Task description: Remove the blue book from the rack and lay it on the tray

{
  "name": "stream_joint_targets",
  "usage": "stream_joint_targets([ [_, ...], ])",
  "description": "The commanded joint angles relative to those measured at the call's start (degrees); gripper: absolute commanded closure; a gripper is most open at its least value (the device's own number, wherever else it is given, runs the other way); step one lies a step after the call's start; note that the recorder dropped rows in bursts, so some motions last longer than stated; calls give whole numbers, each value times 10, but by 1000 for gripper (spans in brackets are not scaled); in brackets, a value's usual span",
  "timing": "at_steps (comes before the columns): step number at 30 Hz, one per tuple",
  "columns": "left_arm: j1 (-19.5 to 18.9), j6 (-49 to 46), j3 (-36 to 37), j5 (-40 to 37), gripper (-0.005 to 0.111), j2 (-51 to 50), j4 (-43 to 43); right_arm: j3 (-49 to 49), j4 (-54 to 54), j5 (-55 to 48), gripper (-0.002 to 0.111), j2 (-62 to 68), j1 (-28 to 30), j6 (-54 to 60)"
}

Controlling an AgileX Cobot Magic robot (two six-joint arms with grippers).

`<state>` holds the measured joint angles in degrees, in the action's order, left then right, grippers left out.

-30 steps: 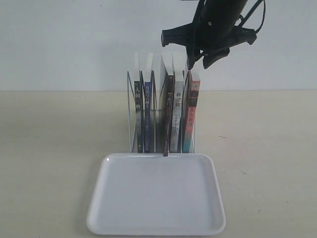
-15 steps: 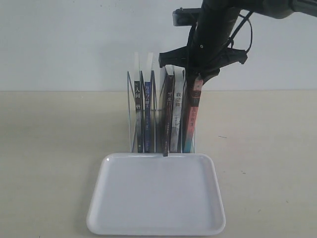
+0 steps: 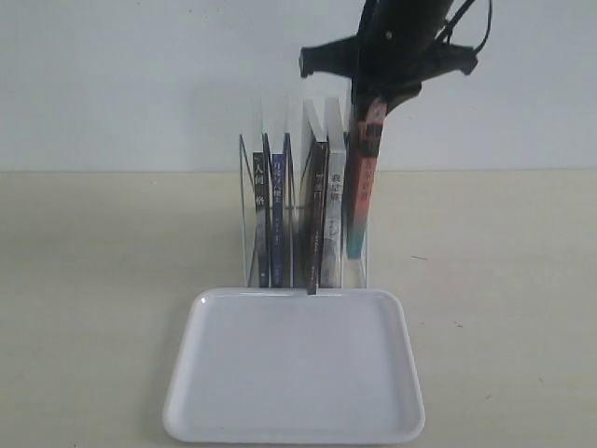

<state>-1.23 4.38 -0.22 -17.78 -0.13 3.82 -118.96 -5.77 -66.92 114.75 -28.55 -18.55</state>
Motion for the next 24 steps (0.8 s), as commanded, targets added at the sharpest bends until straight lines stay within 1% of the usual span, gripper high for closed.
stream_joint_targets([
  [1, 5, -1, 2, 2, 101, 1, 2, -28, -7, 22, 108, -43, 0, 7],
  [7, 5, -1, 2, 2, 101, 1, 2, -28, -12, 7, 108, -33, 0, 12],
  [24, 5, -1, 2, 2, 101, 1, 2, -28, -24, 12, 108, -32, 0, 13],
])
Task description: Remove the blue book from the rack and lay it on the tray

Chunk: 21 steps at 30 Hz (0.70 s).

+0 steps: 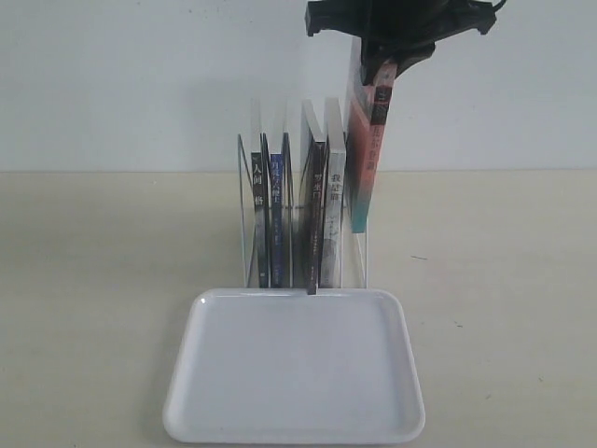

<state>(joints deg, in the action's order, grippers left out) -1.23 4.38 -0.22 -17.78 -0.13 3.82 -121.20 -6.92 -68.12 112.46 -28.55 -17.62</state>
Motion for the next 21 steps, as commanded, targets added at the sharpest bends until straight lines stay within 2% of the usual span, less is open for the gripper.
stream_joint_targets([
  [1, 5, -1, 2, 2, 101, 1, 2, -5, -12, 24, 108, -9, 0, 4],
  [14, 5, -1, 2, 2, 101, 1, 2, -5, -12, 48, 108, -8, 0, 3],
  [21, 5, -1, 2, 2, 101, 1, 2, -4, -12, 47, 108, 38, 0, 3],
])
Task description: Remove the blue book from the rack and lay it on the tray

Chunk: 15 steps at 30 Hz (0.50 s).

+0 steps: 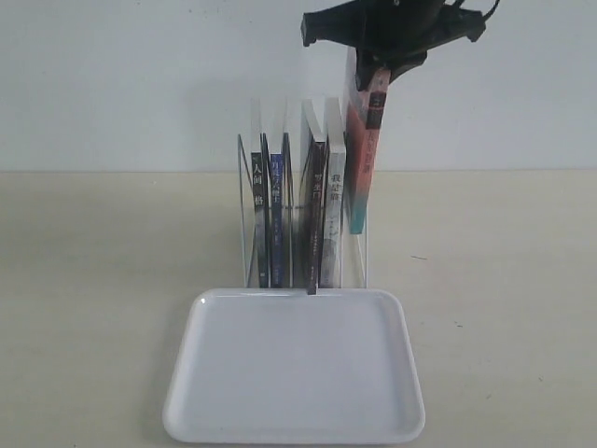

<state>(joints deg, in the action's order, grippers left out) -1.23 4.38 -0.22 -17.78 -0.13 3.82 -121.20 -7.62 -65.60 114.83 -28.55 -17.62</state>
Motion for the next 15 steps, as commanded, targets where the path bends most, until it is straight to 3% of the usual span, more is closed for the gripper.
stream_joint_targets([
  [1, 5, -1, 2, 2, 101, 1, 2, -4, -5, 23, 108, 19, 0, 3],
  [7, 5, -1, 2, 2, 101, 1, 2, -4, -5, 28, 108, 47, 0, 3],
  [9, 5, -1, 2, 2, 101, 1, 2, -4, -5, 28, 103, 54, 0, 1],
  [15, 5, -1, 2, 2, 101, 1, 2, -4, -4, 12, 59, 53, 0, 1],
])
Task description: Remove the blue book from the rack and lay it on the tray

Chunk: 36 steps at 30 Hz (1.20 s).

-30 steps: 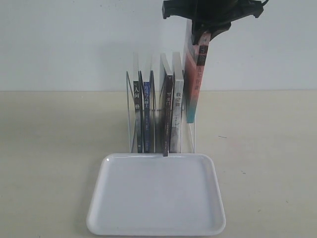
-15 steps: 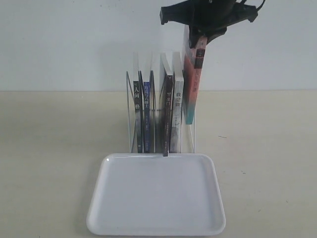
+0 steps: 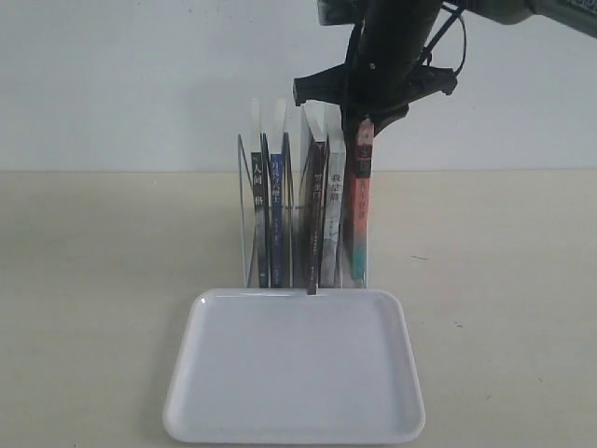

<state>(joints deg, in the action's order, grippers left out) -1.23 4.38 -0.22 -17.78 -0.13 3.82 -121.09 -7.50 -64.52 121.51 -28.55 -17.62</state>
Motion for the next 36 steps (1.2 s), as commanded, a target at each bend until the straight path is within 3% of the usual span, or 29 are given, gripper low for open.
stream_joint_targets([
  [1, 5, -1, 2, 2, 101, 1, 2, -8, -5, -9, 57, -17, 0, 1],
  [10, 5, -1, 2, 2, 101, 1, 2, -42, 31, -54, 57, -90, 0, 6],
  [17, 5, -1, 2, 2, 101, 1, 2, -42, 186, -54, 57, -101, -6, 64],
  [25, 5, -1, 2, 2, 101, 1, 2, -42, 177, -53, 57, -90, -64, 62],
  [29, 5, -1, 2, 2, 101, 1, 2, -42, 115, -27, 57, -79, -101, 35],
  [36, 5, -1, 2, 2, 101, 1, 2, -42, 63, -22, 57, -48, -107, -28],
])
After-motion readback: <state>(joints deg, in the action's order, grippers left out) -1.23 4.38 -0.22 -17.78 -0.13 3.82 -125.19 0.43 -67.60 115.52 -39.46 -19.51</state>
